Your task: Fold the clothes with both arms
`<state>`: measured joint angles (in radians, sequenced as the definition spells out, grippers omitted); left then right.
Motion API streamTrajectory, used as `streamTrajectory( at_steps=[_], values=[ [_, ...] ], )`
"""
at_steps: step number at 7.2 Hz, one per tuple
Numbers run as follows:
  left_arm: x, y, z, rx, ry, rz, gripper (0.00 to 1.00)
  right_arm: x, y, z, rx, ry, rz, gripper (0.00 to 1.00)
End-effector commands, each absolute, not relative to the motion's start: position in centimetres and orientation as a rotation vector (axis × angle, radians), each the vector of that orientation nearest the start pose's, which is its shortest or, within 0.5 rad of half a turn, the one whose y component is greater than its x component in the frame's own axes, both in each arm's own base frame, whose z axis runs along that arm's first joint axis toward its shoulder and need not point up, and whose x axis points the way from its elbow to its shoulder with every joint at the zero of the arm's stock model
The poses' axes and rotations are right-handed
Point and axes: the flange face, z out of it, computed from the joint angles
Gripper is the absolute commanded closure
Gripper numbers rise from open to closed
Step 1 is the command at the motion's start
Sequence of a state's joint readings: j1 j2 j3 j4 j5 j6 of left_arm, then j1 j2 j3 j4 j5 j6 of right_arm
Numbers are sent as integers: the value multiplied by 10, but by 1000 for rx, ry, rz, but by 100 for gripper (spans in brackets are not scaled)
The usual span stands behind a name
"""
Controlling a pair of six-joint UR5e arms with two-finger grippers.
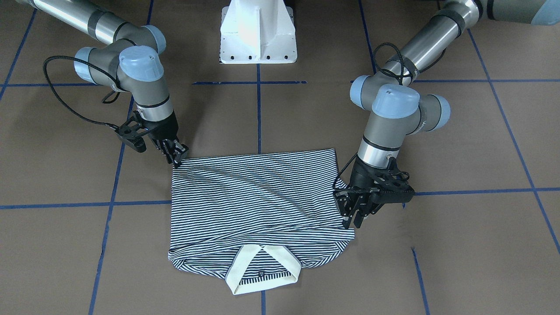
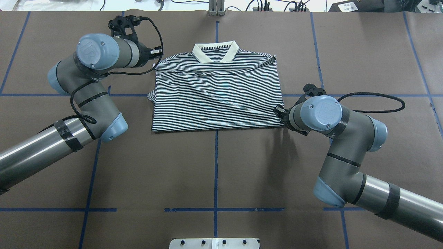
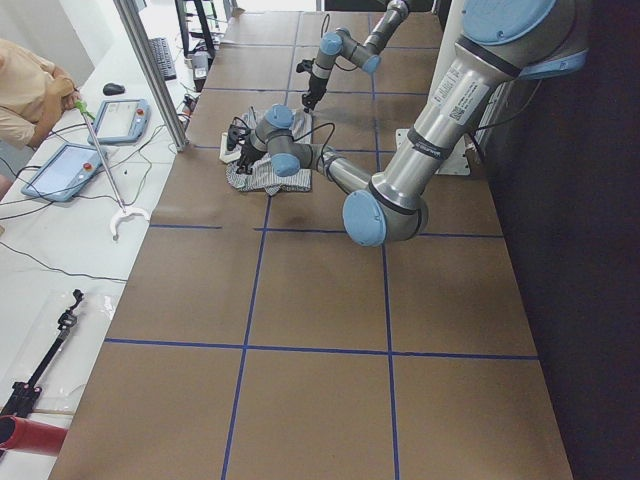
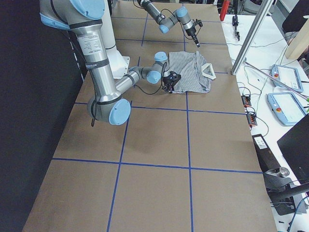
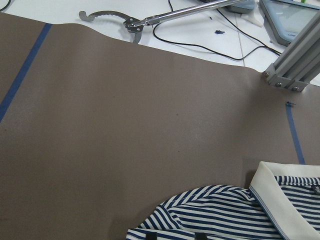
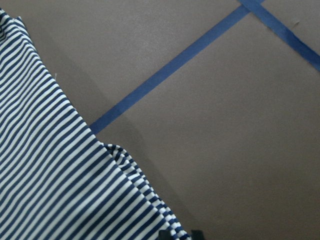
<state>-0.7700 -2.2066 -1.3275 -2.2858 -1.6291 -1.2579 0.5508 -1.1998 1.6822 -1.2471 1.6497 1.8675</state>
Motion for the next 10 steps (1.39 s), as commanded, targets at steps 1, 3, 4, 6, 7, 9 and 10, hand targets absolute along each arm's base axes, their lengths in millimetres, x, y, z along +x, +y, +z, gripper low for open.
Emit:
streamTrajectory(
  at_steps=[1, 3, 4, 6, 7, 9, 10],
  values=[
    [444, -608, 303, 535, 993, -375, 63, -480, -442, 368, 30, -842, 765, 100],
    [444, -608, 303, 536, 995, -374, 63, -447, -420, 341, 30, -876, 755, 100],
    [444, -608, 303, 536, 995, -374, 63, -421, -372, 325, 7, -867, 710, 100],
    [443, -607, 304, 537, 996, -373, 63, -373, -248, 311, -96, -891, 559, 100],
    [443, -607, 304, 538, 997, -373, 63, -383, -190, 306, -180, -882, 479, 100],
    [437, -601, 283, 554, 1030, -368, 63, -408, -126, 310, -250, -850, 349, 67],
    [430, -585, 277, 542, 1067, -342, 57, -407, -130, 310, -246, -852, 363, 1]
  ],
)
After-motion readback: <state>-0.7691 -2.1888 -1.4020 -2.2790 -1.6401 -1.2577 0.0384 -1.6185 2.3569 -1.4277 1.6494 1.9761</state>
